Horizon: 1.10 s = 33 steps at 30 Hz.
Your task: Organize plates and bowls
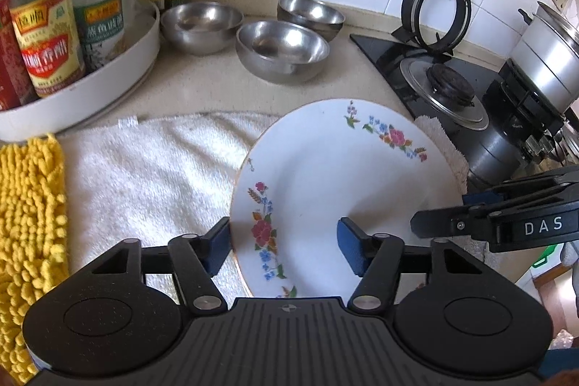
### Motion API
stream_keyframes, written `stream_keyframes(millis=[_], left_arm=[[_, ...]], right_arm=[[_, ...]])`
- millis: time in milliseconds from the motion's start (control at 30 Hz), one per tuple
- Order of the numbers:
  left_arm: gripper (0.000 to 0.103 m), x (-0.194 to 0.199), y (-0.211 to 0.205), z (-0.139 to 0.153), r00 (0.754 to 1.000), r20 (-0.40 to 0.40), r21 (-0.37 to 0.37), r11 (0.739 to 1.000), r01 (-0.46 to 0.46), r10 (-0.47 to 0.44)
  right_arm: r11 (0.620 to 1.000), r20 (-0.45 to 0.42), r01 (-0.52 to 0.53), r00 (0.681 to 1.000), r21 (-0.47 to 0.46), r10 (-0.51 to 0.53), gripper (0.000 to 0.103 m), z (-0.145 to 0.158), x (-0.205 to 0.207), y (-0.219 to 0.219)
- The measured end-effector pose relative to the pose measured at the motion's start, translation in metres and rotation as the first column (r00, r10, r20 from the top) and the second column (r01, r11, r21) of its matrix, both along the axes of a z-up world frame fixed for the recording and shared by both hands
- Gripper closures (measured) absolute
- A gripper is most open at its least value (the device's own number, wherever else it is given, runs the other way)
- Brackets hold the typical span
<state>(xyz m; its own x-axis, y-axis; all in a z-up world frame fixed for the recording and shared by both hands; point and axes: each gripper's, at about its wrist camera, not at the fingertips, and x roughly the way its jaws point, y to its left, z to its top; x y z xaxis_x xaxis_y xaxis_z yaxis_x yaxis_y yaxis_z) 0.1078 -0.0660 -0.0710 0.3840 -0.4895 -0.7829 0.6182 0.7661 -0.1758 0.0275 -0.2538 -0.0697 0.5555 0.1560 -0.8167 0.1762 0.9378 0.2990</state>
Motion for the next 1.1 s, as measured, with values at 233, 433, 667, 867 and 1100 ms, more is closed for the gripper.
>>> stream_keyframes(millis=[233, 433, 667, 867, 1100], left_arm=[[0.038, 0.004, 0.000, -0.001, 1.000, 0.004, 0.010, 1.000, -0.018, 0.018], [0.036, 0.001, -0.004, 0.012, 0.997, 0.079, -0.001, 1.000, -0.017, 0.017], [0.034, 0.014, -0.006, 0.024, 0.988, 0.124, 0.007, 0.996, -0.089, 0.088], [0.030, 0.028, -0.016, 0.036, 0.975, 0.182, 0.022, 0.991, -0.132, 0.126], [0.029, 0.064, -0.032, 0.045, 0.971, 0.203, 0.031, 0.990, -0.134, 0.125]], right_arm=[[0.998, 0.011, -0.010, 1.000, -0.055, 0.010, 0.032, -0.002, -0.001, -0.002], [0.997, 0.058, -0.025, 0.998, -0.079, 0.030, 0.032, 0.011, 0.001, -0.006], [0.997, 0.098, -0.015, 0.995, -0.073, 0.022, 0.032, 0.020, 0.008, -0.023], [0.998, 0.138, -0.026, 0.990, -0.065, 0.035, 0.032, 0.032, 0.022, -0.041], [0.997, 0.159, -0.035, 0.986, -0.075, 0.046, 0.029, 0.040, 0.067, -0.055]])
